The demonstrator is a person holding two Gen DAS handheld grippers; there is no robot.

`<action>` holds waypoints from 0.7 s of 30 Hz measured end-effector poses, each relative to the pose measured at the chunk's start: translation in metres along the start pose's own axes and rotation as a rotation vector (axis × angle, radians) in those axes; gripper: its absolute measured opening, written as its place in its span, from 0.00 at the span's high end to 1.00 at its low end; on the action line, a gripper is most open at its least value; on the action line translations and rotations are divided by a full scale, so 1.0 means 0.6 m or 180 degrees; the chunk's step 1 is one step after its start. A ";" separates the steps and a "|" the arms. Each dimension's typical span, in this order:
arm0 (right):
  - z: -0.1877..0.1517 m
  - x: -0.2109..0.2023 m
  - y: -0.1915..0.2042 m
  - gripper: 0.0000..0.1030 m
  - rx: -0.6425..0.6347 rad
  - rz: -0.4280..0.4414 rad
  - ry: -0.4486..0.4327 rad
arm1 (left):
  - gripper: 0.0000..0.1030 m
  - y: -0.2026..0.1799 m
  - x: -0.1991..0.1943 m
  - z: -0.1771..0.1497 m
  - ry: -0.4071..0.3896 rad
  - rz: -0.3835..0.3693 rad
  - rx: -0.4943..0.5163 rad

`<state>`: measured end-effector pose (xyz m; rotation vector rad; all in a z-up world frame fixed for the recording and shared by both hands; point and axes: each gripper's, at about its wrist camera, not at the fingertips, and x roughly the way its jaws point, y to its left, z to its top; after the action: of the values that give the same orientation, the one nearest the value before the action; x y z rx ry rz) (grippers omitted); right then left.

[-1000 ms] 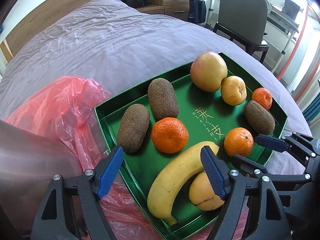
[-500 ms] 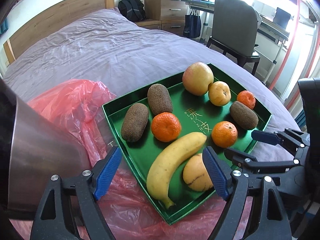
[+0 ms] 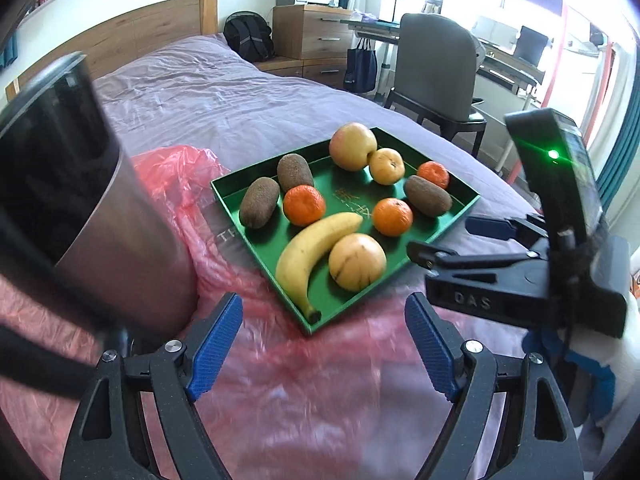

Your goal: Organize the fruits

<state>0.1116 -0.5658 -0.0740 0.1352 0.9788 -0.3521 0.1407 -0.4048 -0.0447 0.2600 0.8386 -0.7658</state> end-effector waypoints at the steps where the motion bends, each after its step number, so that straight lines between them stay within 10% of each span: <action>1: -0.005 -0.008 0.006 0.10 -0.0020 0.0005 -0.0046 | 0.23 -0.001 -0.011 -0.007 -0.0029 0.0002 0.0007; 21: -0.154 -0.309 0.149 0.00 -0.0391 0.0471 -0.0766 | 0.23 0.081 -0.352 -0.215 -0.0661 0.1078 -0.0413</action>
<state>-0.0237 -0.4148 0.0247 0.0515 0.7451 -0.1670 0.0111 -0.2001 0.0252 0.1960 0.6234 -0.4112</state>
